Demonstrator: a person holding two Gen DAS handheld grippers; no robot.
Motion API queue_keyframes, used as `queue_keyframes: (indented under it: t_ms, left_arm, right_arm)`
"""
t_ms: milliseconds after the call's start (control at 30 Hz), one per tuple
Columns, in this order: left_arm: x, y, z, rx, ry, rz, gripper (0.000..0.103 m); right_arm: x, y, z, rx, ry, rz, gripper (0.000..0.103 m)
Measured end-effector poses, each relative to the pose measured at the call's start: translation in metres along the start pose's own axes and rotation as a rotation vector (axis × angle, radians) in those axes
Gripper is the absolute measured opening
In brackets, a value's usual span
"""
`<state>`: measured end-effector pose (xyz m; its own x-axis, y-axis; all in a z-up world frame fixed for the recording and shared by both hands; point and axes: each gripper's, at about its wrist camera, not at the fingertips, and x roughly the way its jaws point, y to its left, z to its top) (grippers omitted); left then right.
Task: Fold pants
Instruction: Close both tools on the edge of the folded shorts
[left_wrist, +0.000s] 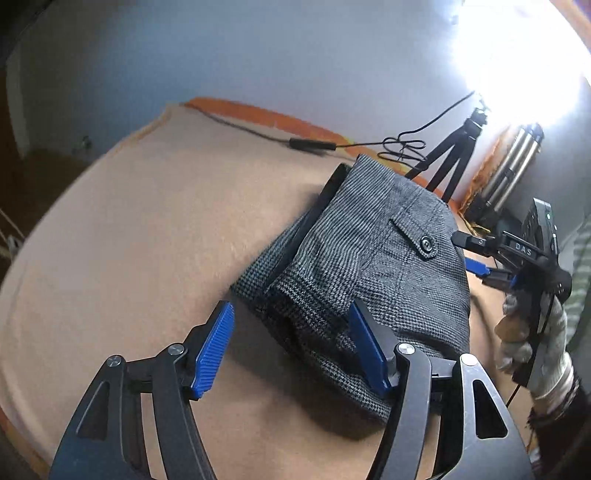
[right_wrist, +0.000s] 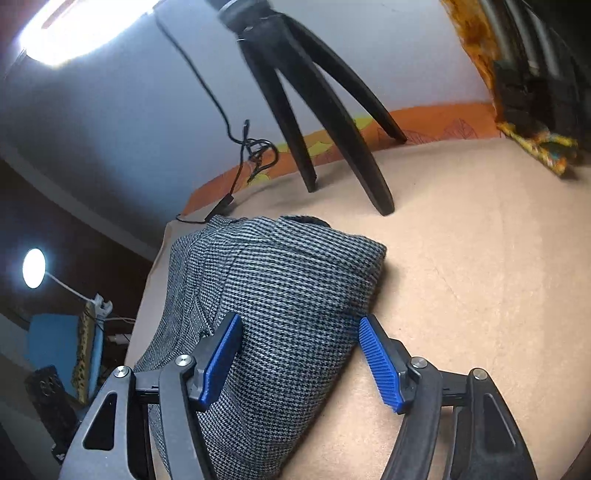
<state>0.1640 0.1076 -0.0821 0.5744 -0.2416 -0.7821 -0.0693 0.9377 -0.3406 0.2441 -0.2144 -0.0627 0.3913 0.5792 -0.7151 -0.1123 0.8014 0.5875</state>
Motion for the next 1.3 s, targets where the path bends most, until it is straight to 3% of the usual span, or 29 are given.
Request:
queue_keyframes:
  t_ms: [333, 633, 833, 1100, 1200, 1300]
  left_arm:
    - [0.026, 0.004, 0.004, -0.09, 0.051, -0.036, 0.065]
    - [0.035, 0.012, 0.005, -0.126, 0.046, -0.05, 0.065]
    - [0.036, 0.013, 0.003, -0.119, 0.034, -0.031, 0.067]
    - [0.037, 0.013, 0.005, -0.109, 0.018, -0.018, 0.067]
    - [0.038, 0.014, 0.006, -0.114, 0.01, -0.017, 0.065]
    - [0.04, 0.011, 0.008, -0.11, -0.003, -0.004, 0.059]
  right_arm:
    - [0.007, -0.017, 0.006, 0.068, -0.005, 0.068, 0.072]
    - [0.011, -0.023, 0.016, 0.11, -0.035, 0.106, 0.076]
    - [-0.001, -0.029, 0.007, 0.131, -0.05, 0.087, 0.071]
    - [0.009, -0.03, 0.011, 0.139, -0.053, 0.14, 0.07]
    - [0.013, -0.027, 0.011, 0.142, -0.066, 0.153, 0.071]
    - [0.015, -0.027, 0.011, 0.15, -0.068, 0.158, 0.062]
